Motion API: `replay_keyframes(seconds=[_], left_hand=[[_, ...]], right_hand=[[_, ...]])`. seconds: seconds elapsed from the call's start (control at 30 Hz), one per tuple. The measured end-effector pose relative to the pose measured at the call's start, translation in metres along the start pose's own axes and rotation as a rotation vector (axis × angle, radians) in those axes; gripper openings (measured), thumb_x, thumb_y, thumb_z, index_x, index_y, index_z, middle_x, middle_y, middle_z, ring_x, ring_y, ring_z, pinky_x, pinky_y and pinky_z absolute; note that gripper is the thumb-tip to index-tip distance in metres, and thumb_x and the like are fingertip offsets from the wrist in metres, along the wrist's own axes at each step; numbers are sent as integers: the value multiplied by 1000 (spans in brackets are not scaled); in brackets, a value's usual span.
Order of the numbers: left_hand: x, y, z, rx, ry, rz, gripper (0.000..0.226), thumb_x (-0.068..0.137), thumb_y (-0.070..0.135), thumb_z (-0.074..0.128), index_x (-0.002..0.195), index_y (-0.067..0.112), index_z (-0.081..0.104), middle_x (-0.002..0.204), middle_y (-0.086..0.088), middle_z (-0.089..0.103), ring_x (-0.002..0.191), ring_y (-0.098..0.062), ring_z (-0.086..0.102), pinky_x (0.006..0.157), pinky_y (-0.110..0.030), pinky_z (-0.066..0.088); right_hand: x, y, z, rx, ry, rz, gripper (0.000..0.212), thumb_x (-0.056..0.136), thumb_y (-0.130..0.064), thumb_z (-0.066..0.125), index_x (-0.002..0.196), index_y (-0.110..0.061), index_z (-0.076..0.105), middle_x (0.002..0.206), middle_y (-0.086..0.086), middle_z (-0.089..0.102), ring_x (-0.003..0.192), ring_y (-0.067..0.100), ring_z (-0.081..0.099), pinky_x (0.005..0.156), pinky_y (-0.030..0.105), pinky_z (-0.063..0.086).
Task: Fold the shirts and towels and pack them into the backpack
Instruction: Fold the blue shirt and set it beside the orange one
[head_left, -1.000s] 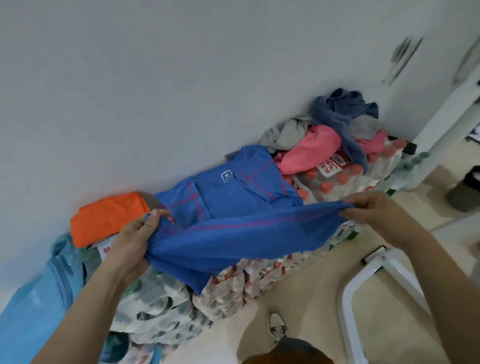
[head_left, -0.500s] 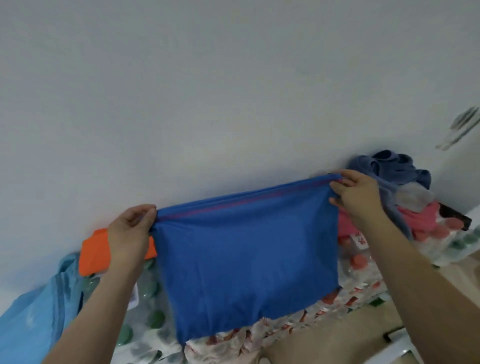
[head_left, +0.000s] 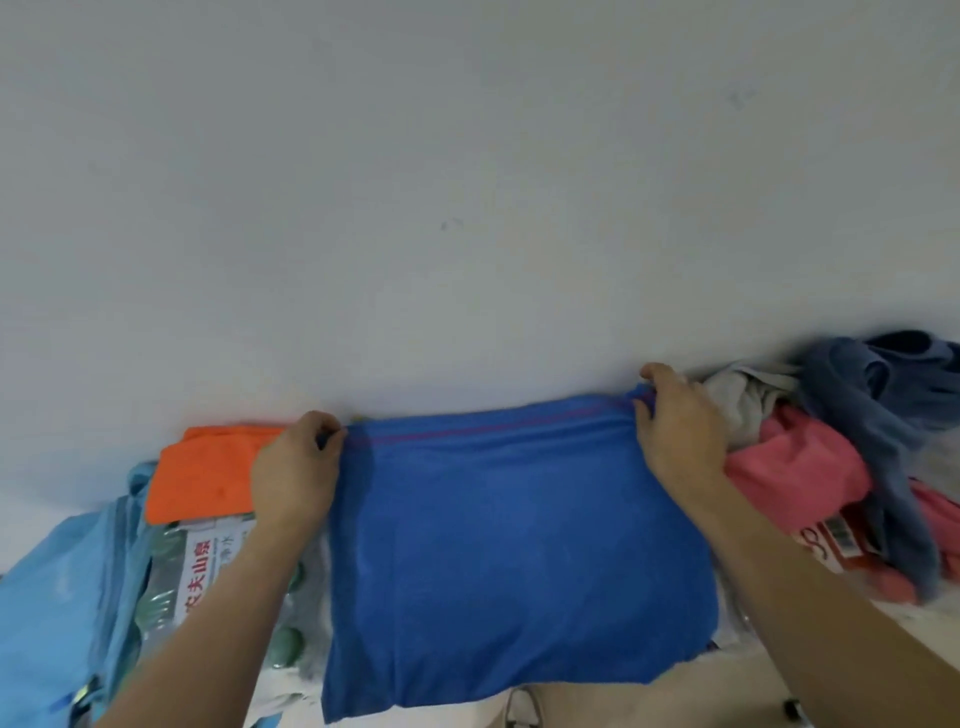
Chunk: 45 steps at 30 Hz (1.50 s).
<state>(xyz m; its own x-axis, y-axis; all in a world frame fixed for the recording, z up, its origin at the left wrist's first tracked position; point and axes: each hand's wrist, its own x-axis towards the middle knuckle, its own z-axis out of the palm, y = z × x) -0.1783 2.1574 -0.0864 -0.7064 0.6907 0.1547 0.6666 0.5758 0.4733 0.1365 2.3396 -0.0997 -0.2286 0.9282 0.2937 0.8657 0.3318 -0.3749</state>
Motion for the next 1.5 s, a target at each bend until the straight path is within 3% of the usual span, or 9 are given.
replay_keyframes(seconds=[0.2,0.47,0.63,0.73,0.83,1.07,1.23,1.4,1.5], left_hand=[[-59,4,-23,-83,29,74,15,81,11,70,96,14,69,90,-3,65,73,-19,55,67,-28,38],[-178,-34,-29,-97,-185,-122,34,75,34,76,103,21,60,88,3,58,75,-20,60,63,-31,43],[-200,-40,-30,-68,-376,-229,45,83,44,66,117,20,49,99,-2,66,92,-27,64,65,-33,38],[-200,-41,-29,-302,-369,-340,34,82,33,71,106,18,52,87,-2,69,77,-23,65,65,-36,46],[-198,-41,-30,-541,-371,-431,22,82,20,73,95,16,55,68,-2,71,63,-24,66,66,-45,53],[-198,-52,-42,-881,-311,-568,6,93,13,58,87,11,60,85,-6,67,75,-21,61,63,-32,49],[-195,-56,-36,-800,-343,-575,12,95,14,55,85,7,55,88,-11,63,77,-26,60,64,-36,50],[-190,-56,-33,-741,-299,-500,29,86,16,68,102,17,44,84,-6,66,77,-26,61,72,-44,48],[-190,-56,-36,-661,-298,-385,34,84,13,70,100,22,43,80,-8,64,69,-25,60,64,-39,46]], right_hand=[[-33,-10,-28,117,5,-29,53,85,-13,64,135,-8,45,130,17,51,118,37,44,101,47,36],[-169,-4,-57,452,-69,577,14,86,-23,61,96,-15,55,89,11,58,81,31,55,69,37,39],[-213,-4,-49,706,-232,1015,50,95,-37,53,138,-22,34,116,9,58,108,30,57,93,48,45],[-219,-2,-39,1197,-216,1243,38,95,-36,56,129,-23,46,108,6,66,95,24,66,89,46,50],[-222,-1,-33,1403,-152,1270,21,93,-28,61,109,-14,57,84,1,65,54,7,59,67,30,48],[-217,0,-45,1574,-2,1265,15,90,0,50,78,-8,52,54,-1,58,41,7,53,45,23,46],[-217,3,-52,1258,129,1064,19,84,12,47,91,-3,54,87,12,55,66,22,51,54,32,42],[-217,5,-51,766,121,694,47,74,13,52,98,-27,49,96,7,52,82,21,54,62,25,45],[-215,8,-47,759,131,713,50,77,11,52,113,-23,47,105,12,54,86,24,55,63,24,44]])
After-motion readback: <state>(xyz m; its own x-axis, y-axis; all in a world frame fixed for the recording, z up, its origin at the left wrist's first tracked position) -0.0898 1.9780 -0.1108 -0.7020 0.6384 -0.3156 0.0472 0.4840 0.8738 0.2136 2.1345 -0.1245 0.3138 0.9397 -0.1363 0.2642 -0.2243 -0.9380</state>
